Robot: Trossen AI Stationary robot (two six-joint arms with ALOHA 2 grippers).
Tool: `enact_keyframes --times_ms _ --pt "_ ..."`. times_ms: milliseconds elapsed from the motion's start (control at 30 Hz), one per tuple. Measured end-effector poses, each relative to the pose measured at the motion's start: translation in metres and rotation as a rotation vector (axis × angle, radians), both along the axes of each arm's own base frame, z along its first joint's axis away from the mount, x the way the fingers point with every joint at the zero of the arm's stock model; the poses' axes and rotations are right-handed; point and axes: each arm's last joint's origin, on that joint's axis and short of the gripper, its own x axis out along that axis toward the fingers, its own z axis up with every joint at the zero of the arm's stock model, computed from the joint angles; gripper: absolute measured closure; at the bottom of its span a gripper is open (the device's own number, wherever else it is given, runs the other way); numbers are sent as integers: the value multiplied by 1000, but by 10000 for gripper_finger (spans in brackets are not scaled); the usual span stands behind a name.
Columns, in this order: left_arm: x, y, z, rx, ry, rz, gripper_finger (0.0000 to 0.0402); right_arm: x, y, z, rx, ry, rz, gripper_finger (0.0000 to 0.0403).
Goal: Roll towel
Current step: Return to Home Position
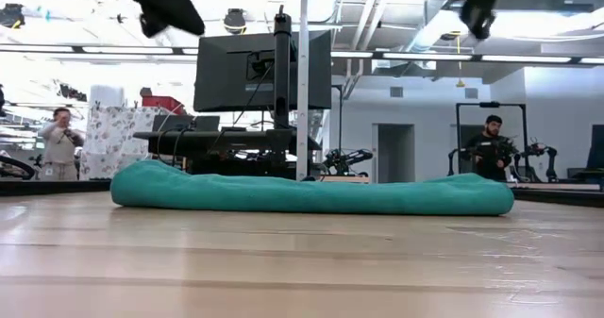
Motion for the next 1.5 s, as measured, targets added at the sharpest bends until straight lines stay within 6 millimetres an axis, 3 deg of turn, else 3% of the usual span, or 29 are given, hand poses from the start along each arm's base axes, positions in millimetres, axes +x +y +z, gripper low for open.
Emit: enact_keyframes --times_ms 100,233,433,700,1133,1500 --pt "-16 1 11 -14 -74 12 364 -20 8 -17 -65 -34 5 403" --pt "-29 1 18 -37 -139 24 363 -30 14 -52 -86 -147 -31 403" --pt "-31 -3 20 -8 -144 -36 363 -38 15 -92 -104 -333 -27 403" --pt "-23 -5 15 -69 -118 -22 363 -42 5 -127 -165 -314 -93 403" --pt "-20 -10 22 -70 -197 -68 363 -50 -11 -145 -269 -122 -164 403" --pt "-58 -10 40 -45 -330 -236 363 -53 -21 -141 -271 -164 -148 403"
